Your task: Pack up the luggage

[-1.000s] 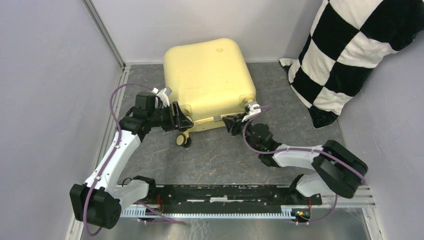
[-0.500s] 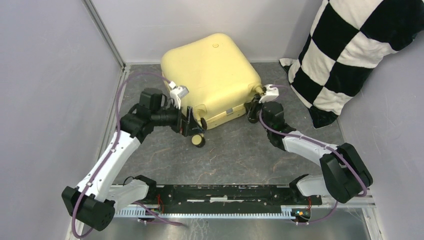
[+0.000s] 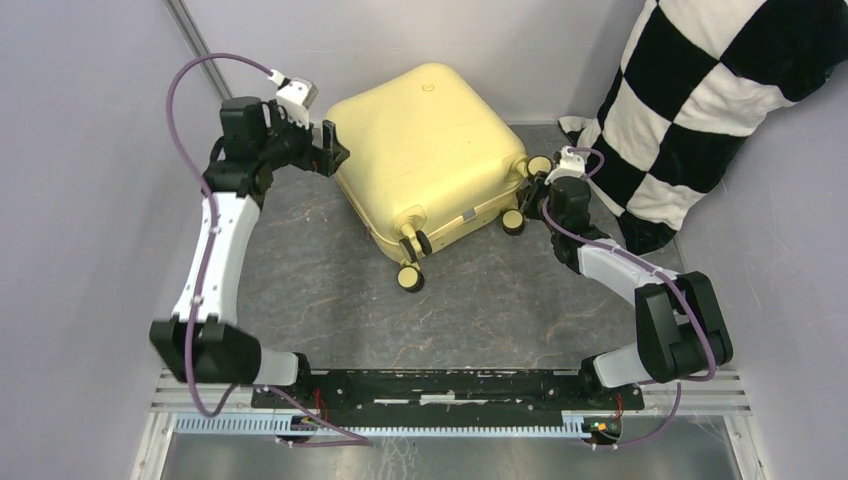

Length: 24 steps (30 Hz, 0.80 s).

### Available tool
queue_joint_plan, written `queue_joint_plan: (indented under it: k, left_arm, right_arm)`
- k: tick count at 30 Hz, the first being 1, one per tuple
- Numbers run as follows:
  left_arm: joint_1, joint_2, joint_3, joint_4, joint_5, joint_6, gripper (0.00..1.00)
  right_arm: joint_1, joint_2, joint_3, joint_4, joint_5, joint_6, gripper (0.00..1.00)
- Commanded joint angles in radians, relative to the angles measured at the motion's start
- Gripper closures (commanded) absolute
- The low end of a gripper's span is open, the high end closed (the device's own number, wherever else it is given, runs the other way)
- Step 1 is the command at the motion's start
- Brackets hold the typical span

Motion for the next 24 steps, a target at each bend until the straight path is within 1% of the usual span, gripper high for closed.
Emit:
queue_joint_plan:
  k: [1,3,4,6,8,11,13,15,17,19,21,24]
  left_arm:
    - [0.039,0.131,0.021,0.063,-0.033,0.088,0.0]
    - [0.039,0.137,-0.025,0.104,-0.01,0.111,0.0]
    - [0.039,0.134,-0.05,0.113,0.025,0.129,0.0]
    - [0.039,0.117,-0.1,0.079,0.137,0.189,0.02]
    - [0.035,0.094,-0.144,0.009,0.221,0.253,0.04]
    - [0.019,0.073,-0.176,-0.134,0.271,0.385,0.09]
    - [-0.005,0.05,-0.215,-0.198,0.269,0.452,0.12]
    - [-0.061,0.013,-0.263,-0.23,0.232,0.504,0.14]
    - [-0.148,-0.035,-0.292,-0.255,0.184,0.57,0.13]
    - [-0.259,-0.096,-0.309,-0.256,0.108,0.639,0.1]
    - [-0.348,-0.109,-0.284,-0.278,0.052,0.735,0.08]
    - [-0.435,-0.049,-0.16,-0.376,0.003,0.864,0.06]
  right_arm:
    - [0.007,-0.029,-0.044,0.059,-0.053,0.058,0.69]
    - [0.015,-0.031,-0.08,0.081,-0.053,0.075,0.69]
    - [0.017,-0.024,-0.082,0.078,-0.053,0.076,0.69]
    - [0.024,-0.004,-0.073,0.078,-0.061,0.074,0.69]
    - [0.032,0.02,-0.046,0.073,-0.066,0.063,0.69]
    - [0.041,0.08,0.039,0.05,-0.069,0.048,0.68]
    - [0.042,0.127,0.096,0.032,-0.065,0.044,0.68]
    - [0.042,0.175,0.153,0.015,-0.06,0.036,0.69]
    - [0.043,0.218,0.203,0.005,-0.058,0.029,0.68]
    - [0.043,0.263,0.252,-0.003,-0.068,0.023,0.68]
    - [0.043,0.311,0.313,-0.024,-0.09,0.023,0.68]
    - [0.059,0.349,0.357,-0.04,-0.113,0.011,0.67]
